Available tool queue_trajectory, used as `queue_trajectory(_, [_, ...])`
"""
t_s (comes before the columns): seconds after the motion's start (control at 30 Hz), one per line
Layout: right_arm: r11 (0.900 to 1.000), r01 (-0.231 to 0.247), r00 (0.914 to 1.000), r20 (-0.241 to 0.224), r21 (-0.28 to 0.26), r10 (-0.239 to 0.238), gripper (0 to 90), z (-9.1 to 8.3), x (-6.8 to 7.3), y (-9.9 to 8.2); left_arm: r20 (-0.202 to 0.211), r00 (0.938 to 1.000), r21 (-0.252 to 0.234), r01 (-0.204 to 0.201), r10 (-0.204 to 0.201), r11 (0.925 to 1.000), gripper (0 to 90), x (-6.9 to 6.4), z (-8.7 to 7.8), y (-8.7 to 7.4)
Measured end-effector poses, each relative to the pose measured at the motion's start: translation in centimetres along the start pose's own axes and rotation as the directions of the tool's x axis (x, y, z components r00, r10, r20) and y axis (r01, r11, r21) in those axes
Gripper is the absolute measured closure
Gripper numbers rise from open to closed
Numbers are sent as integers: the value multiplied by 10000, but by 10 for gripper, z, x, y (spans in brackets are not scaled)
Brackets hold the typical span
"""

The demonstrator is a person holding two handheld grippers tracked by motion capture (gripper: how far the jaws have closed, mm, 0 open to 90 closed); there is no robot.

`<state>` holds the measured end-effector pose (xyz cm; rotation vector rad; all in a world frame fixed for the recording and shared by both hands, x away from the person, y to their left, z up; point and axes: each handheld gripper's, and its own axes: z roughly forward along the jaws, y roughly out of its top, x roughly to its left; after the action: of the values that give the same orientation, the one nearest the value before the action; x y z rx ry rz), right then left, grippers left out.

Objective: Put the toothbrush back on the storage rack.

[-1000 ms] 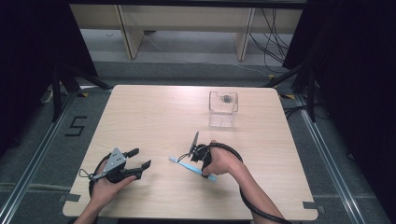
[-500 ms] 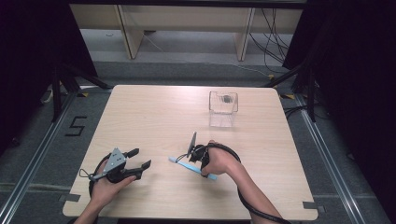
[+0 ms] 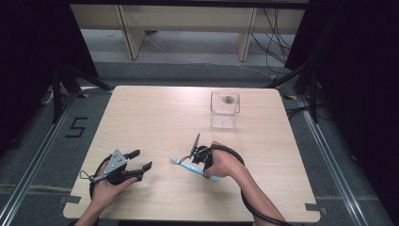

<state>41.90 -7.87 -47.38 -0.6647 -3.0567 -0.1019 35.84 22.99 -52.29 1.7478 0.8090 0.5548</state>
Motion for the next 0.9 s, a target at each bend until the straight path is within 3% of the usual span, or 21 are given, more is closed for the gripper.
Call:
queue_trajectory(0.2, [9967, -125, 9997, 197, -808, 141, 792, -10, -4, -10, 4, 10000, -18, 39, -39, 10000, 286, 0, 0, 0])
queue_trajectory(0.23, [9942, -379, 9992, 111, -1007, 392, 792, -10, -4, -12, 6, 10000, -23, 51, -51, 10000, 286, 0, 0, 0])
queue_trajectory(0.3, [9934, -221, 9995, 189, -1124, 243, 792, -11, -5, -13, 6, 10000, -27, 54, -54, 10000, 286, 0, 0, 0])
queue_trajectory(0.33, [9904, -432, 9987, 203, -1317, 462, 792, -13, -5, -15, 12, 10000, -2, 56, -56, 10000, 286, 0, 0, 0])
queue_trajectory(0.37, [9878, -317, 9990, 269, -1527, 362, 792, -14, -7, -18, -9, 10000, -7, 59, -59, 10000, 286, 0, 0, 0])
queue_trajectory(0.4, [9855, -681, 9970, 270, -1552, 731, 792, -16, -4, -19, 3, 10000, -23, 63, -63, 10000, 286, 0, 0, 0])
queue_trajectory(0.5, [9812, -688, 9968, 272, -1801, 749, 792, -17, -5, -22, -2, 10000, -26, 71, -71, 10000, 286, 0, 0, 0])
queue_trajectory(0.53, [9736, -809, 9955, 311, -2133, 895, 792, -18, -6, -25, -1, 10000, -22, 72, -72, 10000, 286, 0, 0, 0])
queue_trajectory(0.57, [9736, -809, 9955, 311, -2133, 895, 792, -18, -6, -25, -4, 10000, -20, 83, -83, 10000, 286, 0, 0, 0])
queue_trajectory(0.6, [9631, -703, 9960, 353, -2599, 822, 792, -19, -7, -28, -2, 10000, -18, 74, -74, 10000, 286, 0, 0, 0])
queue_trajectory(0.7, [9550, -734, 9955, 366, -2872, 875, 792, -19, -7, -32, -5, 10000, -22, 71, -71, 10000, 286, 0, 0, 0])
queue_trajectory(0.73, [9427, -906, 9940, 289, -3210, 1053, 792, -19, -7, -36, -10, 10000, -27, 58, -58, 10000, 286, 0, 0, 0])
queue_trajectory(0.77, [9427, -906, 9940, 289, -3210, 1053, 792, -19, -7, -36, -14, 10000, -27, 55, -55, 10000, 286, 0, 0, 0])
queue_trajectory(0.8, [9254, -1081, 9920, 223, -3633, 1246, 792, -19, -7, -39, -9, 10000, -19, 70, -70, 10000, 286, 0, 0, 0])
queue_trajectory(0.83, [9254, -1081, 9920, 223, -3633, 1246, 792, -19, -7, -39, -9, 10000, -19, 70, -70, 10000, 286, 0, 0, 0])
queue_trajectory(0.87, [9092, -1104, 9902, 346, -4014, 1355, 792, -19, -8, -44, -11, 10000, -8, 74, -74, 10000, 286, 0, 0, 0])
queue_trajectory(0.9, [9092, -1104, 9902, 346, -4014, 1355, 792, -19, -8, -44, -13, 10000, -5, 71, -71, 10000, 286, 0, 0, 0])
